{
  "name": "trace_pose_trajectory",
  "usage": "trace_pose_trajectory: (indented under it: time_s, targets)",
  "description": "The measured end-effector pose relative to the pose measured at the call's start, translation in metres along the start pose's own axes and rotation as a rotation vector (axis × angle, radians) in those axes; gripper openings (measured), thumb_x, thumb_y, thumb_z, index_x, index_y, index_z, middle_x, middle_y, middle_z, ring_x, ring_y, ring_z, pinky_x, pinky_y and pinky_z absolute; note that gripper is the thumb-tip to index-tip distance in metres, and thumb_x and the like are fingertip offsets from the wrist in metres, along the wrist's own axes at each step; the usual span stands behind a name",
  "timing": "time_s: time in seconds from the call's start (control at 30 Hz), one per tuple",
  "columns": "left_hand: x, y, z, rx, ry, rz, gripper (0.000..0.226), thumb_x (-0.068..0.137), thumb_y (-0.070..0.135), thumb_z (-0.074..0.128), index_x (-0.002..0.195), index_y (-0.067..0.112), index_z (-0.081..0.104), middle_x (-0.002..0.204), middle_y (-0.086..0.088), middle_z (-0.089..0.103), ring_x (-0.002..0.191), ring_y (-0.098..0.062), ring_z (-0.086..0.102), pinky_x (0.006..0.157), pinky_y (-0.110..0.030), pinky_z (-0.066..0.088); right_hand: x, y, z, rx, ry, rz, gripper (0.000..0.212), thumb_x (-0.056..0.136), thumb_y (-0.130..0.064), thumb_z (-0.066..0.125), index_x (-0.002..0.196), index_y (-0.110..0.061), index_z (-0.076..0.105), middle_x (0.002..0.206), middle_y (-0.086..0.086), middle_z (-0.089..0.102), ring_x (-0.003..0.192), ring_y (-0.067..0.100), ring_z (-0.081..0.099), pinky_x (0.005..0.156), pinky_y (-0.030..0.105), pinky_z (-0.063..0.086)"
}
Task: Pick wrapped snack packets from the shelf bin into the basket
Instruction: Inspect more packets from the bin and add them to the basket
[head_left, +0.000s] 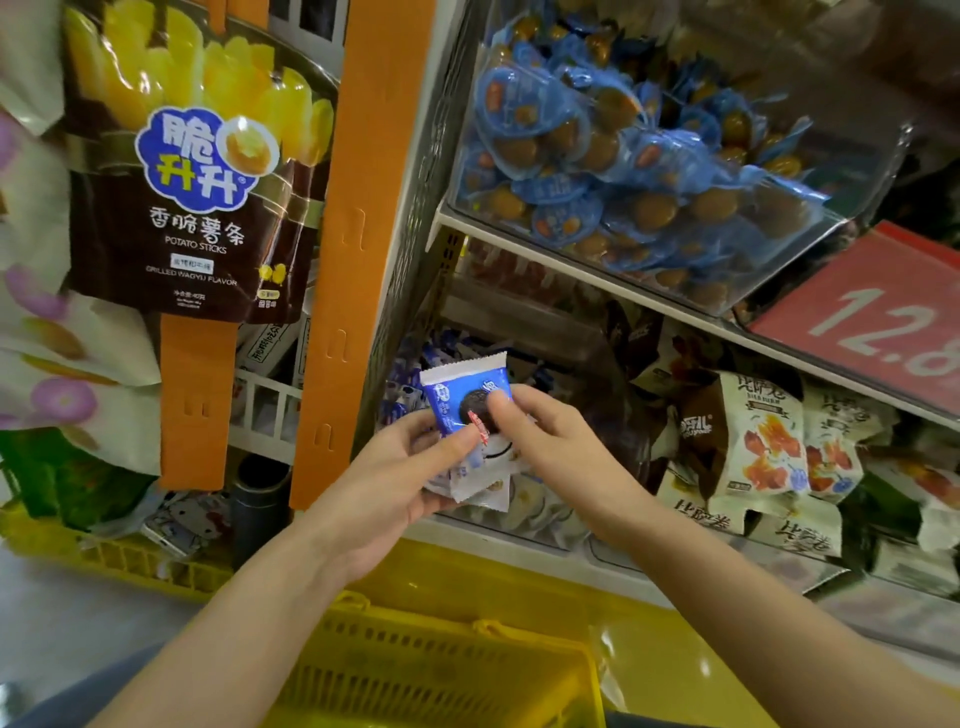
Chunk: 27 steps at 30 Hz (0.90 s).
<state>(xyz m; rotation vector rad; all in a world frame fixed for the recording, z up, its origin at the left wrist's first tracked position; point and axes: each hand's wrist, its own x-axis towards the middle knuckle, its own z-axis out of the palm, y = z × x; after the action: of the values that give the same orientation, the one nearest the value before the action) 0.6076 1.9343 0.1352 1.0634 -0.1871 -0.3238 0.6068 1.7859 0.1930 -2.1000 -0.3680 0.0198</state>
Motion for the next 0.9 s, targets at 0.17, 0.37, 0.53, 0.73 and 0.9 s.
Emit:
trace_pose_trajectory:
  time_s: [0.17,0.37,0.53,0.73,0.9]
  targets:
    - [0.002,-0.003,0.002,-0.033,0.069,0.004,0.066,0.063,0.027,0.073,0.125,0.017,0.051,0.102,-0.003,0.072,0.095,-0.020,0.069,0.085,-0.040,0.052,-0.003,-0.002,-0.001,0.041,0.036,-0.032,0.015,0.090,-0.024,0.057,0.100,-0.017,0.066,0.099,0.001,0.071,0.093,0.013,0.065,0.080,0.027,0.053]
    - [0.004,0.001,-0.004,0.026,0.286,0.072,0.035,0.085,0.020,0.062,0.118,0.021,0.053,0.100,0.003,0.072,0.096,-0.017,0.066,0.087,-0.038,0.049,0.023,0.008,-0.016,0.159,0.344,-0.069,0.011,0.092,-0.027,0.054,0.102,-0.026,0.059,0.091,-0.006,0.070,0.083,0.007,0.067,0.069,0.019,0.054]
    - [0.006,0.001,-0.004,0.204,0.342,0.156,0.025,0.087,0.021,0.062,0.105,0.034,0.052,0.102,0.011,0.065,0.080,0.004,0.065,0.054,-0.008,0.047,0.099,0.058,-0.047,0.069,0.417,0.359,0.035,0.097,-0.027,0.047,0.123,-0.003,0.048,0.123,0.011,0.055,0.099,0.024,0.059,0.089,0.039,0.052]
    - [0.012,0.005,-0.003,0.225,0.323,0.187,0.025,0.086,0.017,0.063,0.102,0.033,0.052,0.101,0.009,0.065,0.082,0.003,0.064,0.057,-0.006,0.047,0.155,0.099,-0.051,-0.168,0.537,0.262,0.039,0.094,-0.021,0.052,0.126,0.000,0.046,0.128,0.017,0.054,0.115,0.031,0.054,0.089,0.029,0.042]
    - [0.017,0.006,-0.001,0.241,0.297,0.198,0.025,0.085,0.017,0.063,0.103,0.031,0.052,0.099,0.009,0.065,0.080,0.007,0.063,0.057,-0.005,0.046,0.181,0.126,-0.047,-0.206,0.554,0.287,0.036,0.090,-0.009,0.057,0.123,0.000,0.046,0.128,0.017,0.053,0.115,0.029,0.052,0.084,0.029,0.039]
